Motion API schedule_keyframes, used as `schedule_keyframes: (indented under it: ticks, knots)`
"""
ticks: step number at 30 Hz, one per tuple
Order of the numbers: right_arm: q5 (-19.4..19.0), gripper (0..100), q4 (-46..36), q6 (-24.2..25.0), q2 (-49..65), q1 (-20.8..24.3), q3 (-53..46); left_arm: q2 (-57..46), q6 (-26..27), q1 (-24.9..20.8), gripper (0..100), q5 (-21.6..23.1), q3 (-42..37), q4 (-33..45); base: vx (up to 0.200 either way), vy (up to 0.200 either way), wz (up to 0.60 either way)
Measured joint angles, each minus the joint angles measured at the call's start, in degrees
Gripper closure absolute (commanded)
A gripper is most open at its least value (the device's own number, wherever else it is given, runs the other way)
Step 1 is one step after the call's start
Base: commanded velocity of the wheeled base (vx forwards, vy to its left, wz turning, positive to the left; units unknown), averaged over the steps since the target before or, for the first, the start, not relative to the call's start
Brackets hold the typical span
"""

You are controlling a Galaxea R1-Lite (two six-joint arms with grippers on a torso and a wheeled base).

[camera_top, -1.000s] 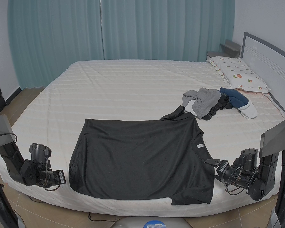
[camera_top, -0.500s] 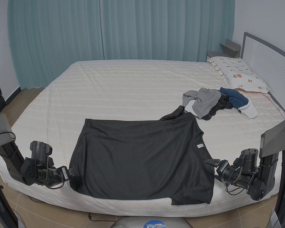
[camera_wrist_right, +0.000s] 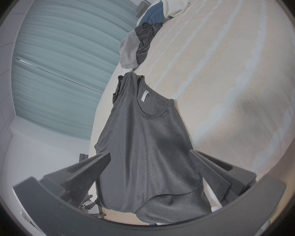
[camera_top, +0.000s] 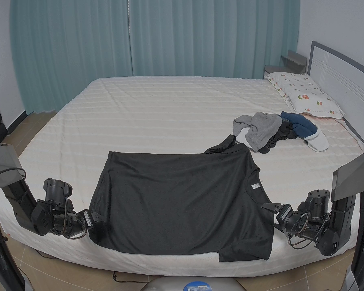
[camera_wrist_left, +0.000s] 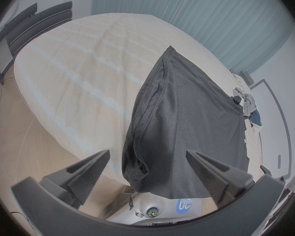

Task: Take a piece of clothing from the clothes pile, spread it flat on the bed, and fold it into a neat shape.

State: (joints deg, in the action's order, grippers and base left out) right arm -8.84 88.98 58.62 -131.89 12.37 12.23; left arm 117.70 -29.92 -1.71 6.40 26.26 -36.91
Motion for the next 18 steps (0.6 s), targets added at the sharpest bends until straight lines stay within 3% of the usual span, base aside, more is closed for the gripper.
schedule_keyframes:
  ticks: [11, 18]
  knots:
    - [0.0, 0, 0.0, -0.02, 0.0, -0.02, 0.0, 2.5, 1.29, -0.05, 100, -0.63, -0.82, -2.19, 0.0, 0.0, 0.0]
    - [0.0, 0, 0.0, -0.06, 0.0, -0.02, 0.0, 2.43, 7.91, 0.77, 100, -1.1, -2.39, -1.82, 0.0, 0.0, 0.0]
